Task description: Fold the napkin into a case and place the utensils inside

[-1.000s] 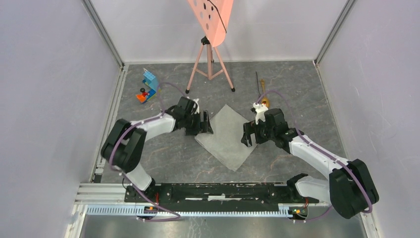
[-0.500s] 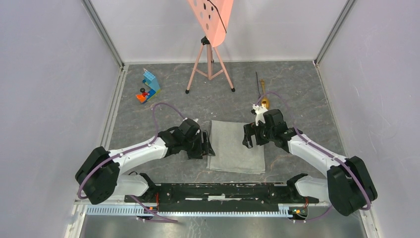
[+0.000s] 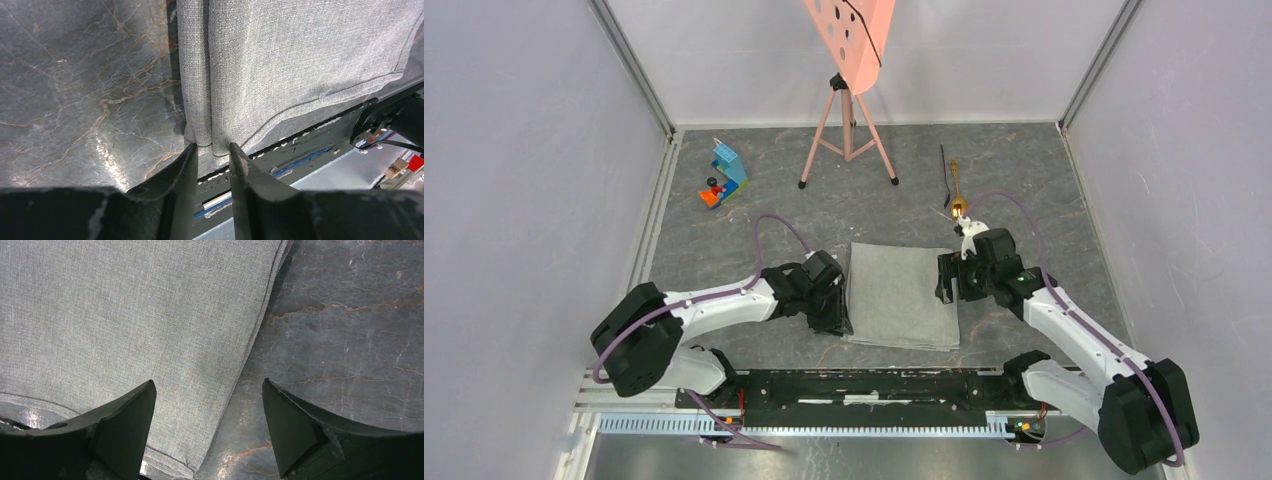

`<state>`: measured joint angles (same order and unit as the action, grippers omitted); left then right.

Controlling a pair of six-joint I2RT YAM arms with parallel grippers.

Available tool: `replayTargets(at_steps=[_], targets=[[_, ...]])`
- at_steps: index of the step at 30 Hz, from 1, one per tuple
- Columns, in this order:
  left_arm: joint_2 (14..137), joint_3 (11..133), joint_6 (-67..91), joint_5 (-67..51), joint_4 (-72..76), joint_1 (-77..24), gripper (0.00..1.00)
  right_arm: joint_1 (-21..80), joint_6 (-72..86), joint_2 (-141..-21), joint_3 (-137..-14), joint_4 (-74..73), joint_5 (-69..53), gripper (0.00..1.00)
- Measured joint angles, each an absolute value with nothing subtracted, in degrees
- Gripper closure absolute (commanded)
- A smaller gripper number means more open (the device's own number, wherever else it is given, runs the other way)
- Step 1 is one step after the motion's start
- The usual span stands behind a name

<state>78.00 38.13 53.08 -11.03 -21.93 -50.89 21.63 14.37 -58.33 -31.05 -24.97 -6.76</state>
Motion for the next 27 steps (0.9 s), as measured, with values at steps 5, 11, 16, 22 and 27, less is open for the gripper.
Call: replayTargets(at_steps=[5, 11, 16, 22, 27], targets=[[78.48, 38.13, 53.08, -10.96, -21.96, -51.31, 0.68, 21.63, 14.7, -57.74, -30.79, -25.15, -6.35, 0.18], [79.48, 38.13, 53.15, -11.07, -20.84, -51.96, 0.77, 21.63, 14.74, -57.58, -30.17, -24.95, -6.42, 0.18], [79.79, 38.13, 53.34, -11.05, -20.32, -52.77, 0.85, 21.63, 14.74, -57.49, -30.06, -24.91, -6.42, 0.18], [79.66, 38.13, 54.02, -10.96, -20.03, -53.23, 0.69, 21.63, 14.74, -57.36, -28.82, -24.36, -6.5, 0.18], [78.26, 38.13, 54.65, -10.85, -20.47, -53.41, 0.68, 21.63, 14.74, -57.34, -28.34, -24.27, -6.57, 0.18]])
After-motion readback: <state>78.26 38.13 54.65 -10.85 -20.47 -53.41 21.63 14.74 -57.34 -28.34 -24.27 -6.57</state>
